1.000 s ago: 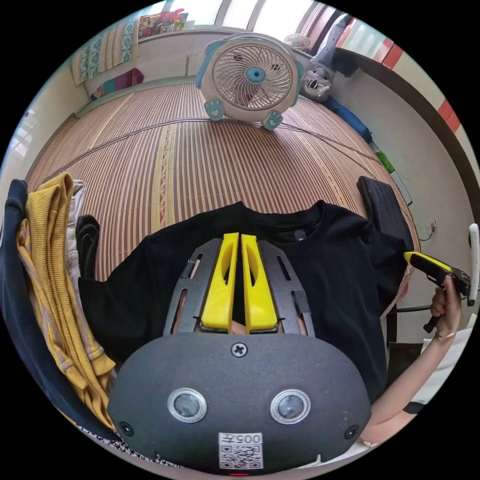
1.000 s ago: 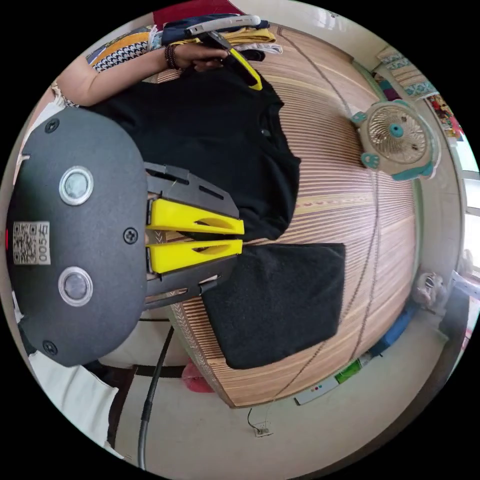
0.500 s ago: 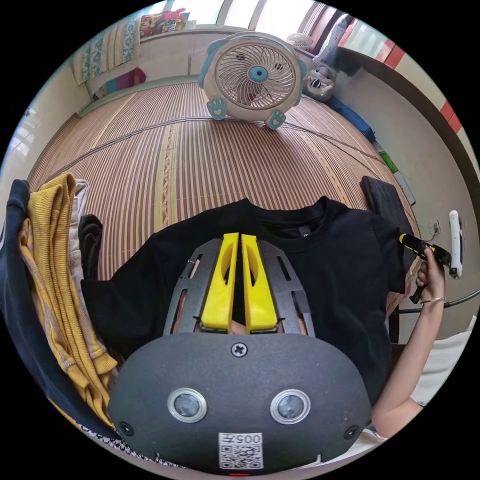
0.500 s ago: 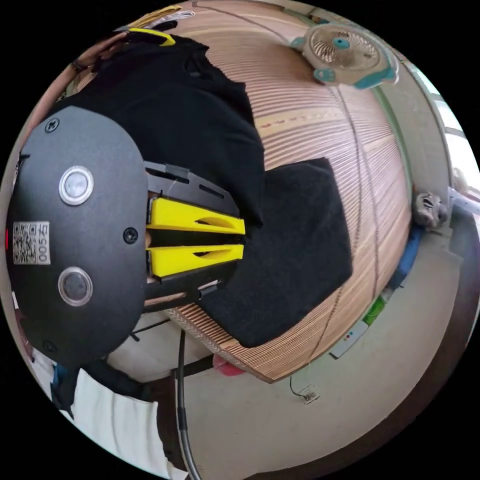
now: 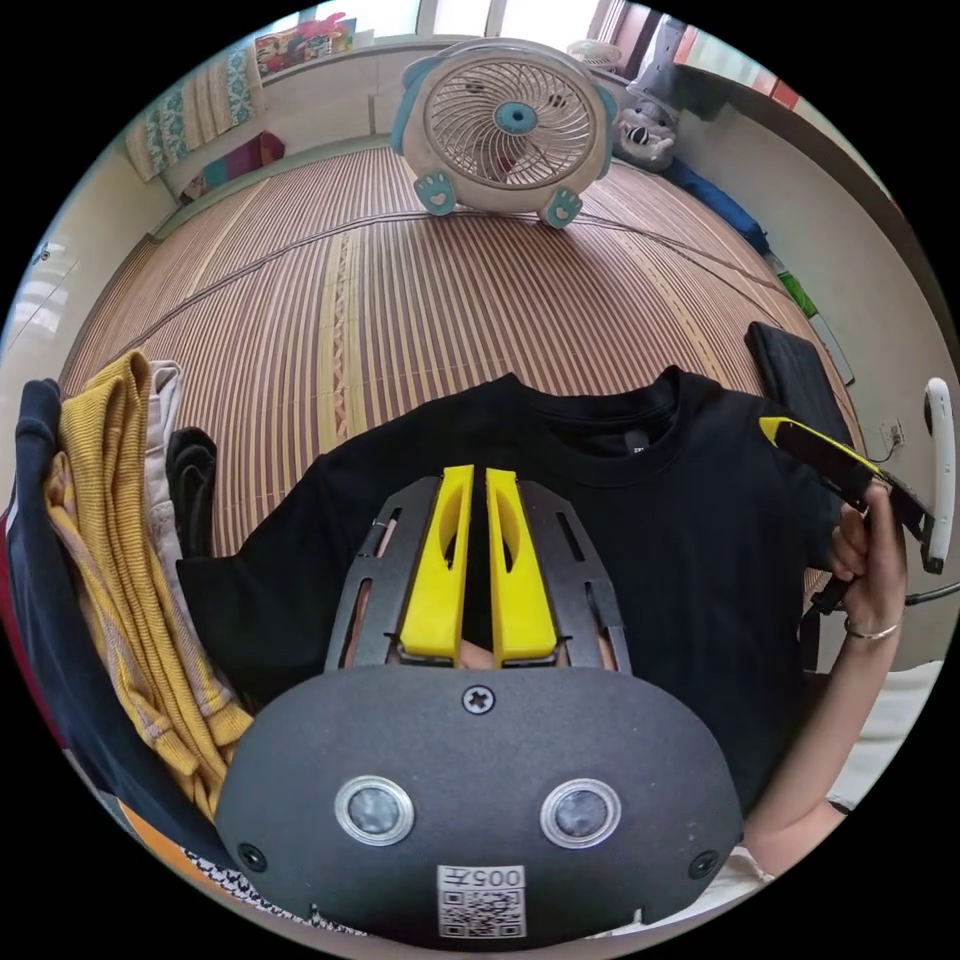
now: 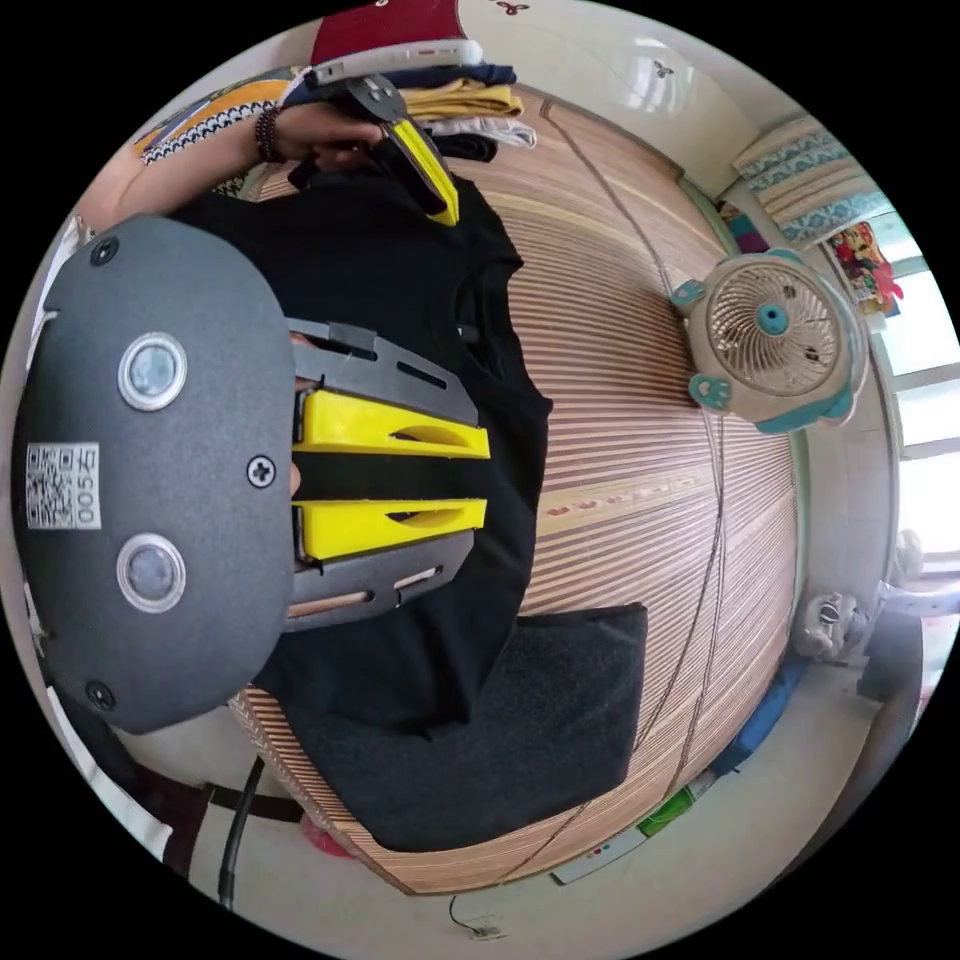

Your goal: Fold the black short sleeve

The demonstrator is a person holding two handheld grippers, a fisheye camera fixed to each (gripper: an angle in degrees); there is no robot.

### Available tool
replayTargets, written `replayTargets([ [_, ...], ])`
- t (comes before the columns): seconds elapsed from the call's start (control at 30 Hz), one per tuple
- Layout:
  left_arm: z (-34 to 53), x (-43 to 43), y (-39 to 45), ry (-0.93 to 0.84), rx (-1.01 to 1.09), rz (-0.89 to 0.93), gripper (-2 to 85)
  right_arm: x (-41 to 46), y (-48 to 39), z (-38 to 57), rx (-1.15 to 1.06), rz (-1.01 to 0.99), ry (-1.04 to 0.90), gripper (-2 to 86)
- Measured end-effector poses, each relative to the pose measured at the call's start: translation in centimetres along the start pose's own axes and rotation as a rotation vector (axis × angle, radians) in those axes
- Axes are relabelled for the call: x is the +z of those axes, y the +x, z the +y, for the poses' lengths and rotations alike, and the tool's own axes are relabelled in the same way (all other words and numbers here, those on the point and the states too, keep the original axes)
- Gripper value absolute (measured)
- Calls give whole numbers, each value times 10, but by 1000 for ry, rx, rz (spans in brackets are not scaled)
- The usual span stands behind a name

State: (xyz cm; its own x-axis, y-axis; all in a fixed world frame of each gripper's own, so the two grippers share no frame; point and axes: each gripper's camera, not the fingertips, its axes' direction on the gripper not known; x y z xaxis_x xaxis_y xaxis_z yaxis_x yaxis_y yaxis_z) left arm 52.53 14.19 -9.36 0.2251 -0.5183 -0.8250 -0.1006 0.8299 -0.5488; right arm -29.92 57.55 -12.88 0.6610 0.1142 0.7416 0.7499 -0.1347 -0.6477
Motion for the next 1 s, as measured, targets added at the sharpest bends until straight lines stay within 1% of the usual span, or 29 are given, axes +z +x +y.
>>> replayTargets([
  [0.07, 1, -1, -1, -9, 2, -23, 43, 23, 1, -4, -2, -1, -60, 43],
  [0.13, 0, 2, -5, -32, -1, -25, 43, 38, 1, -4, -21, 47, -102, 49],
  [0.27, -2, -4, -14, 12, -27, -2, 41, 38, 2, 6, -50, 74, -43, 55],
  [0.43, 3, -11, -30, 150, -85, 53, 32, 42, 8, 23, -78, 65, 85, 62],
  [0.53, 9, -23, -32, 156, -84, 45, 30, 43, 15, 37, -73, 45, 159, 64],
  [0.6, 15, -29, -33, 164, -82, 38, 31, 41, 15, 45, -80, 66, 171, 65],
  [0.7, 29, -40, -44, 199, -142, 92, 35, 39, 11, 58, -102, 126, 184, 65],
  [0.8, 48, -50, -53, 227, -214, 171, 41, 25, 23, 64, -134, 62, 83, 58],
  [0.83, 58, -59, -53, 224, -216, 181, 43, 12, 30, 70, -161, -10, 24, 52],
  [0.87, 63, -65, -53, 214, -221, 179, 44, -10, 37, 83, -167, -88, 44, 41],
  [0.9, 72, -83, -54, 202, -233, 194, 45, -23, 39, 93, -179, -122, 76, 36],
  [0.93, 83, -109, -54, 237, -209, 232, 46, -48, 41, 115, -216, -178, 135, 35],
  [1.0, 104, -155, -49, 300, -150, 243, 47, -78, 39, 154, -305, -222, 172, 33],
])
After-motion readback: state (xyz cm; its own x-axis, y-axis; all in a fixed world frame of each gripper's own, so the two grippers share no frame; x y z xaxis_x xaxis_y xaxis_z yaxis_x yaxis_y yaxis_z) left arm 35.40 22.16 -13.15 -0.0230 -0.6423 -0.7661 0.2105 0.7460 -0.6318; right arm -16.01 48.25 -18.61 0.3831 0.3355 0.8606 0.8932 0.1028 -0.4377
